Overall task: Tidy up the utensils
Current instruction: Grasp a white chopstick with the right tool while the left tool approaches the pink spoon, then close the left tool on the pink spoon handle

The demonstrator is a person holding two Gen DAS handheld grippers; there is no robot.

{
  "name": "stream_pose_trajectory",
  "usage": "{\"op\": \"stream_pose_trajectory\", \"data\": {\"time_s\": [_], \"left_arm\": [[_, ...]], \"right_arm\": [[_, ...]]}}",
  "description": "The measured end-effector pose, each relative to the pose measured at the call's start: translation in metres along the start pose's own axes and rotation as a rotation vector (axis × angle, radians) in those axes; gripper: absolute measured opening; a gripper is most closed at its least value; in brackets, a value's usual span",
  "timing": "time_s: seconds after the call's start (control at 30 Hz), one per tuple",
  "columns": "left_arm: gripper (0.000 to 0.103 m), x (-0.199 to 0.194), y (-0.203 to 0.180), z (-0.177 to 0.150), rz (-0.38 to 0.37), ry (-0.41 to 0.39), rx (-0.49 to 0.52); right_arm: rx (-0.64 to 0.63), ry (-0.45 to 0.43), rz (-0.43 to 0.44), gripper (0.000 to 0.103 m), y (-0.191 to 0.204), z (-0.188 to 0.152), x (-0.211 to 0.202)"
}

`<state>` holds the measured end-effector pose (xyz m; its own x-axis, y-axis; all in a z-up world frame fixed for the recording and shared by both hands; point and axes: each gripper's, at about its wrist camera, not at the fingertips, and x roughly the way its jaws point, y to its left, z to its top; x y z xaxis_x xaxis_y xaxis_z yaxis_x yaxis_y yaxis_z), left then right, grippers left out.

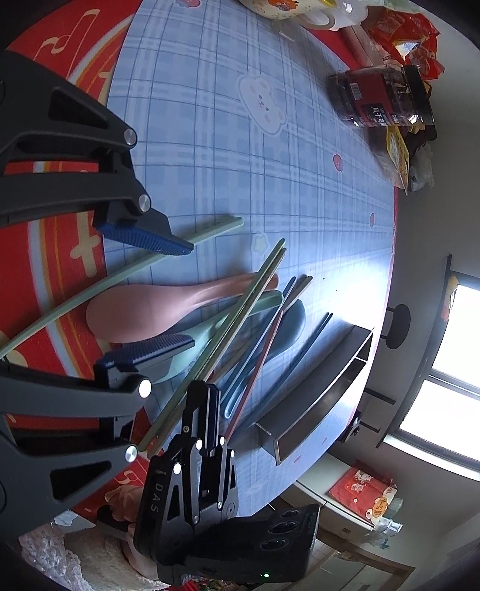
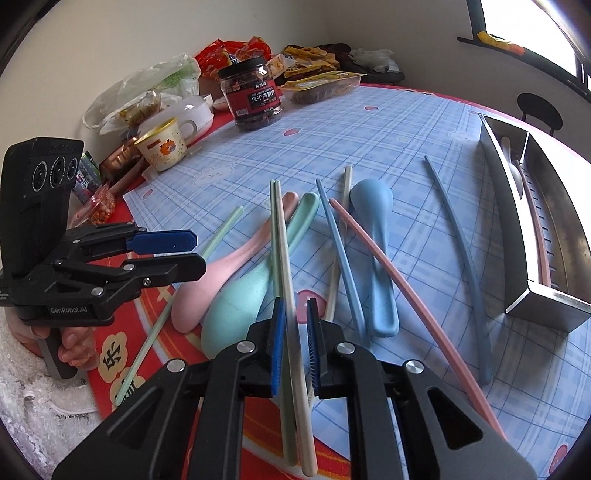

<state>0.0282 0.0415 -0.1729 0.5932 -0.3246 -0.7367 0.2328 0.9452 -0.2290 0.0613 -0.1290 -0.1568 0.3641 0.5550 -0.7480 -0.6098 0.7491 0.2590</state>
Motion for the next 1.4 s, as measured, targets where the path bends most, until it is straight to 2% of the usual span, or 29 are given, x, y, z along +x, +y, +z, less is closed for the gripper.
{"op": "stream_pose_trajectory", "data": {"time_s": [0.33,0.57,0.87,1.03,1.27,1.4], "left_arm": [[0.046,0.006,-0.002,-0.002,-0.004,0.015,0.003],[0.046,0.012,-0.005,-0.002,0.008,0.035,0.018],[0.041,0.015,-0.017,-0.002,0.088,0.061,0.106],[0.033,0.02,-0.024,0.001,0.134,0.085,0.182],[0.035,0.03,-0.022,0.006,0.198,0.138,0.243],[0.039,0.031,-0.019,0.005,0.21,0.153,0.269]], "right_arm": [[-0.045,0.015,-0.059,0.01,0.004,-0.001,0.006],[-0.021,-0.02,-0.07,0.006,0.001,-0.003,0.003],[-0.009,-0.036,-0.057,0.006,-0.002,-0.005,-0.001],[0.012,-0.041,-0.039,0.006,-0.006,-0.005,-0.003],[0.03,-0.053,-0.027,0.006,-0.01,-0.005,-0.004],[0.036,-0.055,-0.022,0.006,-0.011,-0.005,-0.005]]}}
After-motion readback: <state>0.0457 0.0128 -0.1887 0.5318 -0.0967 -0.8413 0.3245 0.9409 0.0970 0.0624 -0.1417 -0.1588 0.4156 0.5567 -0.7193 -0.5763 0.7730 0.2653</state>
